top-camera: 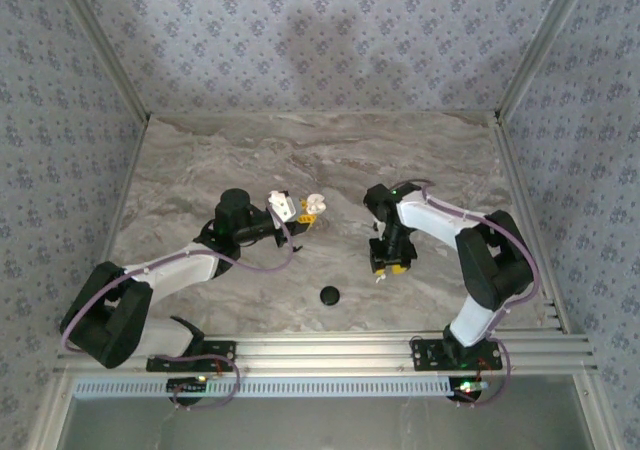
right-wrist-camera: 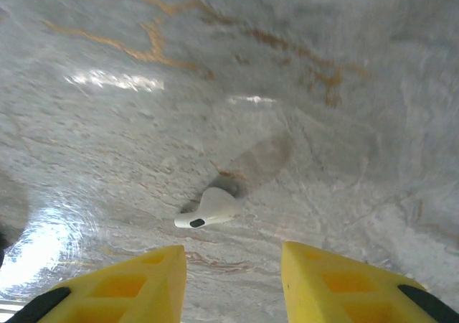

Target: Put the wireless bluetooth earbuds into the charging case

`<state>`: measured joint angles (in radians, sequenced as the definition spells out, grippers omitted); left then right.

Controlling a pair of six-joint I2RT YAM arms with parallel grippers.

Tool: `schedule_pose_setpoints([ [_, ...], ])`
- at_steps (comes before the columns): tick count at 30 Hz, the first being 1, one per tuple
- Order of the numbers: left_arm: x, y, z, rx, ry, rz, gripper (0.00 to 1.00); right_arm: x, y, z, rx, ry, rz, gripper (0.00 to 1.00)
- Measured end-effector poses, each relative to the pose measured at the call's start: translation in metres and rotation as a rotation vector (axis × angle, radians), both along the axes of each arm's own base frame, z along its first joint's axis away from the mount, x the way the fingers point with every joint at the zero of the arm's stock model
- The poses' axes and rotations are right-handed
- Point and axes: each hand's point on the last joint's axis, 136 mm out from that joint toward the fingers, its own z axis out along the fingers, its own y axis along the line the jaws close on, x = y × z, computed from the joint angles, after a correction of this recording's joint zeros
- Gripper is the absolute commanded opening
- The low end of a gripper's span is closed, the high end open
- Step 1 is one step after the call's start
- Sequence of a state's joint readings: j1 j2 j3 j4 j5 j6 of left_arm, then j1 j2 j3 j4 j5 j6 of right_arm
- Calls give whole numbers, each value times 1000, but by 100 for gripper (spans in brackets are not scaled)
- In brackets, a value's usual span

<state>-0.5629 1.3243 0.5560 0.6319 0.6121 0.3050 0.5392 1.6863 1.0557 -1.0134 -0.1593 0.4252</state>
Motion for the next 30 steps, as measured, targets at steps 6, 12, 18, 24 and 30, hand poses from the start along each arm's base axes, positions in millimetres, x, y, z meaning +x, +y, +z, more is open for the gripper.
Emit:
schedule_pose_setpoints([
  [6, 0, 0, 0, -1, 1, 0, 9, -5, 5, -3, 0, 13, -76, 42],
  [12, 0, 0, 0, -1, 4, 1, 9, -2, 7, -6, 1, 5, -101, 41],
  [18, 0, 0, -1, 0, 5, 1, 9, -1, 7, -11, -3, 7, -109, 38],
  [24, 0, 0, -1, 0, 5, 1, 9, 1, 8, -15, 0, 2, -112, 37],
  [30, 0, 0, -1, 0, 5, 1, 9, -1, 7, -20, -4, 9, -113, 36],
])
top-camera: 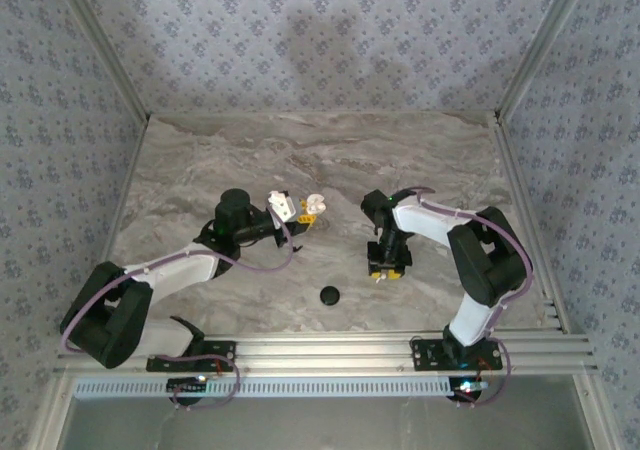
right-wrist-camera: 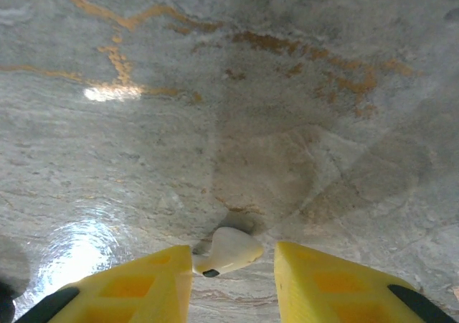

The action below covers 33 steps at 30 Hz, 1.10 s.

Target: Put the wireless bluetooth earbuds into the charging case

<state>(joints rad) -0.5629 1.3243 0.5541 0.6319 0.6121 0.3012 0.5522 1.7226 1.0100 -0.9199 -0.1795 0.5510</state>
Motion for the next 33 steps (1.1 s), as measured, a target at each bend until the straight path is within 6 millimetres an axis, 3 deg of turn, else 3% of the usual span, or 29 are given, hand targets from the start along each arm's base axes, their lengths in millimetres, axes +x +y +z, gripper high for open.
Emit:
schedule_pose_setpoints([
  [9, 0, 0, 0, -3, 6, 1, 9, -1, -1, -4, 0, 0, -6, 32],
  [17, 0, 0, 0, -3, 7, 1, 9, 0, 0, -4, 12, -3, -11, 36],
  [25, 0, 0, 0, -3, 7, 1, 9, 12, 6, -1, 49, -58, -17, 32],
  [33, 0, 0, 0, -2, 7, 1, 9, 14, 4, -2, 46, -62, -14, 37],
])
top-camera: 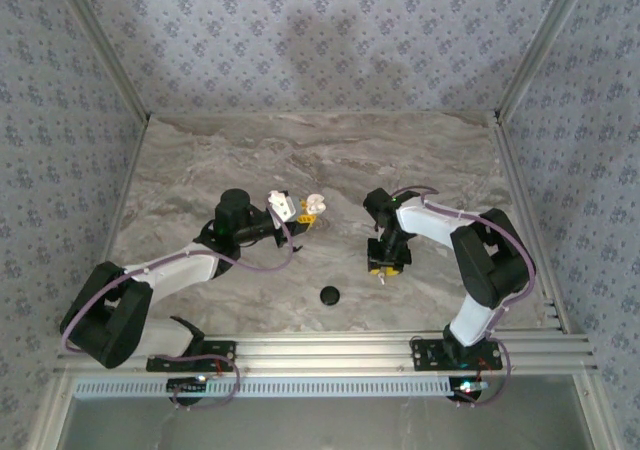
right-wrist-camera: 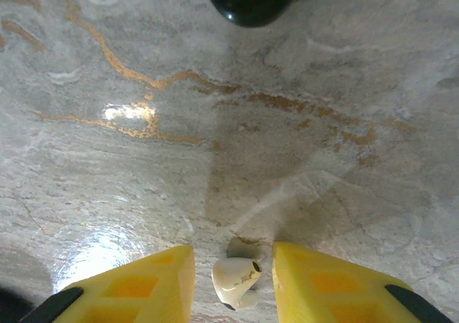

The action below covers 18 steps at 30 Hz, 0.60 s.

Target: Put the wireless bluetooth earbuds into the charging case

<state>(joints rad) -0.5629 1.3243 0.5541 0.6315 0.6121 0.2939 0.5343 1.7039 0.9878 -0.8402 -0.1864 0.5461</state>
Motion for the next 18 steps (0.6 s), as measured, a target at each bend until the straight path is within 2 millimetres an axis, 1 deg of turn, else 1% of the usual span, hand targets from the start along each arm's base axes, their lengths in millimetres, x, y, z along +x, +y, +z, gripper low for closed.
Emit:
schedule_pose_setpoints([
  [18, 0, 0, 0, 0, 0, 0, 9, -3, -5, -2, -29, 9, 17, 26],
])
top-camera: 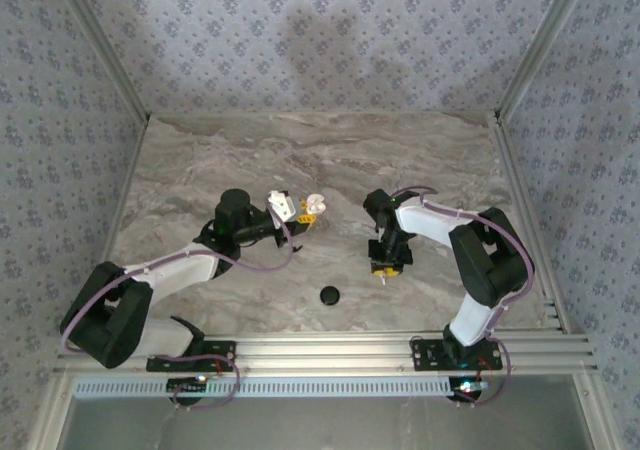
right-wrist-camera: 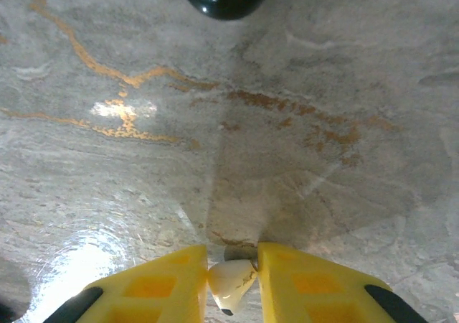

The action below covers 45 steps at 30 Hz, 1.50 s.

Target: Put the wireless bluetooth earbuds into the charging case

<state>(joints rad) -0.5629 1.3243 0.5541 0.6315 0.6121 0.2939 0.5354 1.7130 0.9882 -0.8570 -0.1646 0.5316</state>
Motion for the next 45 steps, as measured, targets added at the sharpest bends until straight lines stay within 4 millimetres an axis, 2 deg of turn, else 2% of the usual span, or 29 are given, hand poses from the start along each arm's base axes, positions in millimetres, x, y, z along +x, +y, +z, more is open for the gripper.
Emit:
schedule_pose_setpoints([
  [8, 0, 0, 0, 0, 0, 0, 9, -3, -3, 3, -10, -19, -8, 23],
  [12, 0, 0, -2, 2, 9, 1, 9, 0, -6, 11, -8, -72, -29, 23],
  [21, 2, -2, -16, 13, 60, 4, 8, 27, -9, 39, 29, -303, -143, 22],
  [29, 3, -8, -38, 33, 131, 0, 7, 65, -2, 67, 91, -514, -245, 21],
  [41, 14, -22, -51, 39, 141, -8, 7, 95, 11, 99, 193, -670, -321, 21],
  [45, 17, -26, -54, 43, 146, -11, 7, 106, 21, 117, 239, -717, -329, 22],
])
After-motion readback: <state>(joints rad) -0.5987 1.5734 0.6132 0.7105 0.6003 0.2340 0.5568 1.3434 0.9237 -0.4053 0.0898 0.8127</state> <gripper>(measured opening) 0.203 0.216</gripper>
